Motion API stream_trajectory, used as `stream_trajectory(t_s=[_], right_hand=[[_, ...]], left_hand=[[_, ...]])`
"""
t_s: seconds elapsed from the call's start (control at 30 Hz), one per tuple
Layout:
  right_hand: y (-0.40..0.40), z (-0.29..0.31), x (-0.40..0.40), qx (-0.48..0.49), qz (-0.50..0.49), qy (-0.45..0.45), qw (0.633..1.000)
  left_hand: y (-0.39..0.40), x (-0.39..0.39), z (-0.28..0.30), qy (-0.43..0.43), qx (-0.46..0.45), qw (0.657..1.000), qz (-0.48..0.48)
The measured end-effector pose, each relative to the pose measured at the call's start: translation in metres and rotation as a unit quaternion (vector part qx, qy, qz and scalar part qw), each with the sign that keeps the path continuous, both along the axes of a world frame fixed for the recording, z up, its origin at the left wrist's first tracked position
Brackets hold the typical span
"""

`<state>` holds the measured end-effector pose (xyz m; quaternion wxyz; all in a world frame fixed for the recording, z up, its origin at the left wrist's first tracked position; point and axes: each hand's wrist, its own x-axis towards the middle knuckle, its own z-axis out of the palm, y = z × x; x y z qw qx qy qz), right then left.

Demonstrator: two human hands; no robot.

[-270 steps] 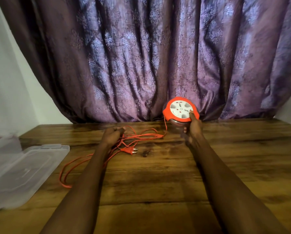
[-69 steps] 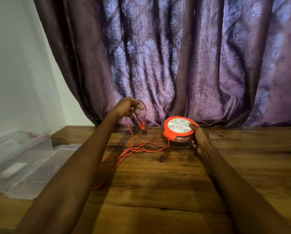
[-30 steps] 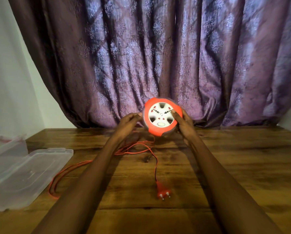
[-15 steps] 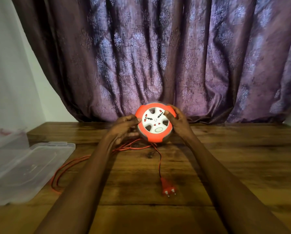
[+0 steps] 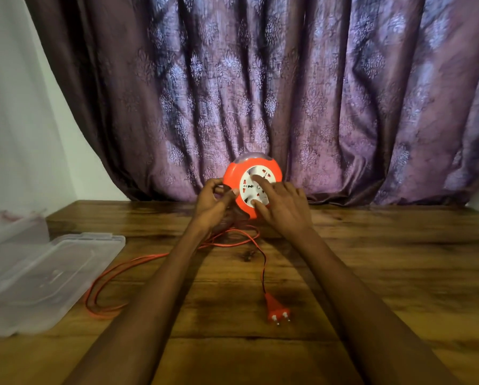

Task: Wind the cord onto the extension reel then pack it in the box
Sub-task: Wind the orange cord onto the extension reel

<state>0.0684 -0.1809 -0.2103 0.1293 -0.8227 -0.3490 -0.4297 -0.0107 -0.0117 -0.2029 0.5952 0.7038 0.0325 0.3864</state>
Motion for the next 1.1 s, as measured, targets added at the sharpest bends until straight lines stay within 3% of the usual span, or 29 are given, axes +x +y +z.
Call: stream_trajectory(t_s=[0.13,0.23,0.27,0.3,0.37,0.4,0.43,0.53,0.6,0.7,0.73,0.8,0.87,0.9,0.93,1.0,1.1], right_hand=[[0.002,0.006,-0.002,0.073,-0.008,0.038,0.997],[0.007,0.011,-0.011,0.188,-0.025,0.210,0.959],[0.010,0.015,-0.014,0.255,-0.009,0.309,0.916],[0.012,0.020,-0.017,0.341,0.041,0.403,0.848],[0.014,0.028,-0.020,0.506,0.173,0.554,0.638],[0.012,0.030,-0.021,0.528,0.199,0.600,0.567],[0.010,0.029,-0.021,0.521,0.207,0.630,0.537],[0.004,0.027,-0.018,0.484,0.225,0.665,0.522],[0.004,0.025,-0.017,0.472,0.223,0.664,0.535],[0.004,0.022,-0.014,0.444,0.220,0.622,0.606],[0.004,0.021,-0.012,0.429,0.223,0.588,0.648],[0.004,0.018,-0.010,0.358,0.200,0.490,0.769],[0.002,0.013,-0.010,0.239,0.119,0.309,0.913],[0.001,0.011,-0.011,0.182,0.104,0.202,0.957],[0.000,0.010,-0.011,0.127,0.114,0.109,0.979],[-0.001,0.009,-0.010,0.019,0.147,-0.001,0.989],[0.003,0.012,-0.008,-0.071,0.123,-0.030,0.989]], left_hand=[[-0.016,-0.003,0.004,-0.006,0.091,0.996,0.016],[-0.023,-0.004,0.001,-0.013,0.109,0.994,0.028],[-0.025,-0.004,0.000,-0.015,0.110,0.993,0.028],[-0.027,-0.004,-0.002,-0.019,0.116,0.993,0.031],[-0.031,-0.003,-0.006,-0.034,0.139,0.989,0.037],[-0.033,-0.003,-0.007,-0.042,0.148,0.987,0.035],[-0.034,-0.003,-0.009,-0.048,0.152,0.987,0.032],[-0.033,-0.001,-0.013,-0.047,0.141,0.989,0.014],[-0.031,-0.001,-0.013,-0.039,0.110,0.993,0.008],[-0.023,0.000,-0.011,-0.037,0.026,0.999,0.026],[-0.019,0.000,-0.009,-0.039,-0.009,0.999,0.030],[-0.008,-0.001,-0.004,-0.044,-0.055,0.997,0.029],[0.002,-0.003,0.002,-0.042,-0.056,0.997,0.030],[0.006,-0.004,0.005,-0.040,-0.053,0.997,0.027],[0.010,-0.005,0.007,-0.036,-0.049,0.998,0.027],[0.016,-0.007,0.010,-0.027,-0.043,0.998,0.023],[0.020,-0.012,0.013,-0.009,-0.028,1.000,-0.007]])
